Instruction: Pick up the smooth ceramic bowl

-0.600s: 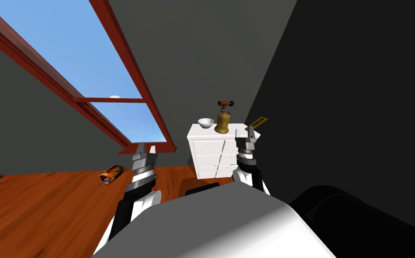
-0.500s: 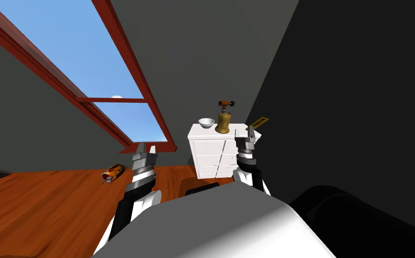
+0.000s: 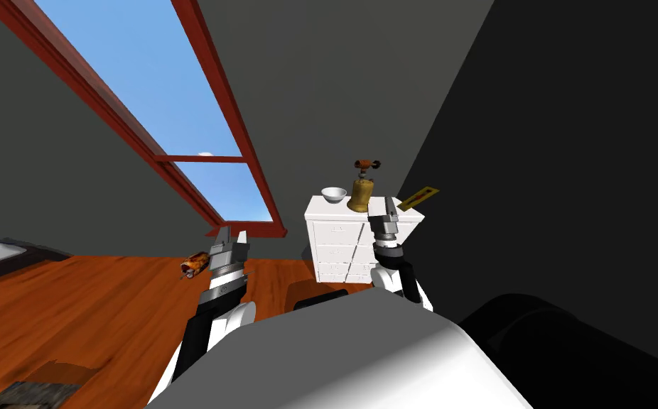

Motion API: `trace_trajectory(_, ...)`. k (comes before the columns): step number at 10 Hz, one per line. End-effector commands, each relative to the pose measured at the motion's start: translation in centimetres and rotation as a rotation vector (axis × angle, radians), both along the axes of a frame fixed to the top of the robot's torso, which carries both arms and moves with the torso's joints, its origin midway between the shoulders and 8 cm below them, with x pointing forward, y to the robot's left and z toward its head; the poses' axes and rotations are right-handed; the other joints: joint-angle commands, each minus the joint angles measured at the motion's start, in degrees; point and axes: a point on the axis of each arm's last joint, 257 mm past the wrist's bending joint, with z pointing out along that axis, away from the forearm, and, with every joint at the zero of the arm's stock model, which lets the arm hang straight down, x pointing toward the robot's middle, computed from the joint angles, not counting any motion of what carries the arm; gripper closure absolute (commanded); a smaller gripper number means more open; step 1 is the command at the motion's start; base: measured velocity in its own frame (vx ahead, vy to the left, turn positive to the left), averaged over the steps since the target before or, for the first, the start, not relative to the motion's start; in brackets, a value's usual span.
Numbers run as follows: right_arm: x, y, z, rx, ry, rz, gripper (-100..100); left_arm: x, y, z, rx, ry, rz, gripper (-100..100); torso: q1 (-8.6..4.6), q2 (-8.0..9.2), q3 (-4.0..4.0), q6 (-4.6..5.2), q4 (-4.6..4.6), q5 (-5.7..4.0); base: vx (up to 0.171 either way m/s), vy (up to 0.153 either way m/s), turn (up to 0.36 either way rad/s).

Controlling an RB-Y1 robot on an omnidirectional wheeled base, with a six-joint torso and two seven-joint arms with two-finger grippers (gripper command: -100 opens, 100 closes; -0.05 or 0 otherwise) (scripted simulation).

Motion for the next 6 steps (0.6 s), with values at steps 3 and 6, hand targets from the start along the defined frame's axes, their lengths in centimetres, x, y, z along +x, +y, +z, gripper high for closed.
trace_trajectory(3, 1.5, 1.7, 0.0, -0.048, 0.037, 0.072, -100, 0.0, 0.0, 0.0, 0.000, 0.000, 0.000, 0, 0.02, -0.01, 0.00, 0.00, 0.00, 0.01, -0.004, 0.028, 0.136)
trace_trajectory(6, 2.3, 3.2, -0.1, -0.108, 0.064, 0.122, -100, 0.0, 0.0, 0.0, 0.000, 0.000, 0.000, 0, 0.06, -0.01, 0.00, -0.04, 0.00, 0.01, -0.003, 0.030, 0.133)
